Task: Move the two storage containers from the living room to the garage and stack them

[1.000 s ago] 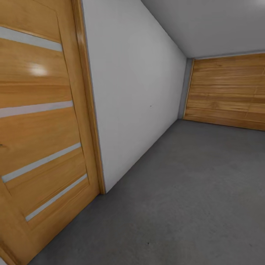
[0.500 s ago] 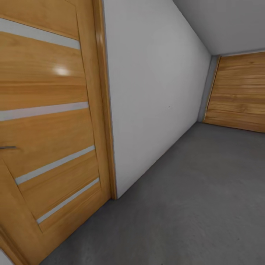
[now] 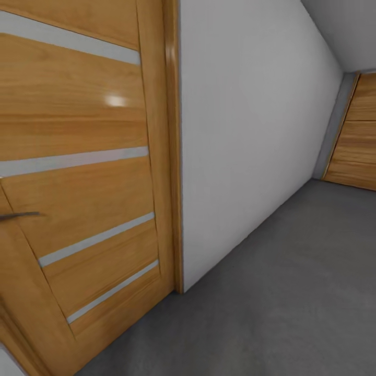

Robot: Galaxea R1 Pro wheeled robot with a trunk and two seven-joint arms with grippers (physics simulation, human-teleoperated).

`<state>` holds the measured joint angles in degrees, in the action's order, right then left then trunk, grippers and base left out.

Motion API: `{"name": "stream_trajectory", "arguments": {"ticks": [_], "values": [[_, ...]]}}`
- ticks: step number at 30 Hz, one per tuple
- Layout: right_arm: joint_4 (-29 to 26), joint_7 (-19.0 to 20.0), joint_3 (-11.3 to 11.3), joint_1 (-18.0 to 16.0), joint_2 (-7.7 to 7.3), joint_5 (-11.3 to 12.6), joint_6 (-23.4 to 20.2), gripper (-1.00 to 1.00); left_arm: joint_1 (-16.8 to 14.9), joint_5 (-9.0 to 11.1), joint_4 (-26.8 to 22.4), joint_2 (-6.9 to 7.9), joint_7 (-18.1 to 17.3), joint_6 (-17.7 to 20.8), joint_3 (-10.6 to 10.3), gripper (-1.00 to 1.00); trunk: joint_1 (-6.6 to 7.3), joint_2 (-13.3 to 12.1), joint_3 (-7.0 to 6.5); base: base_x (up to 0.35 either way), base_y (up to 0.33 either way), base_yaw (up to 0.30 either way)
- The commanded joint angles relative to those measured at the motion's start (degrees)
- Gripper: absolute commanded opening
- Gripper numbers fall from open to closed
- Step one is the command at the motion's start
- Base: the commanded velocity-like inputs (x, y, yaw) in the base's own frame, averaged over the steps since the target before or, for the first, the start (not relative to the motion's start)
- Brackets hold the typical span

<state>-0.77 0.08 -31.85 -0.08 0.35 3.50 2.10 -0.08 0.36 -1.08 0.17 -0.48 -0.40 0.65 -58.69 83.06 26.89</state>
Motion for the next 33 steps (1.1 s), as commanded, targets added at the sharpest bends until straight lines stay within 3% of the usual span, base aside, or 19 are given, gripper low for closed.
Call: {"name": "stream_trajectory", "arguments": {"ticks": [1, 20, 33], "values": [[0.01, 0.01, -0.32, -0.01, 0.0, 0.37, 0.18, 1.0, -0.01, 0.04, -0.03, 0.0, -0.05, -0.04, 0.06, 1.0, -0.03, 0.02, 0.05, 0.321, 0.0, 0.269], [-0.01, 0.01, -0.32, -0.01, -0.03, 0.37, 0.18, 1.0, -0.01, 0.06, -0.03, 0.0, -0.02, -0.04, 0.05, 1.0, -0.03, 0.02, 0.05, 0.315, 0.0, 0.269], [0.0, 0.01, -0.32, -0.01, -0.09, 0.36, 0.18, 1.0, -0.01, 0.07, -0.05, 0.0, -0.02, -0.04, 0.01, 1.0, -0.03, 0.02, 0.05, 0.063, 0.0, 0.105]]}}
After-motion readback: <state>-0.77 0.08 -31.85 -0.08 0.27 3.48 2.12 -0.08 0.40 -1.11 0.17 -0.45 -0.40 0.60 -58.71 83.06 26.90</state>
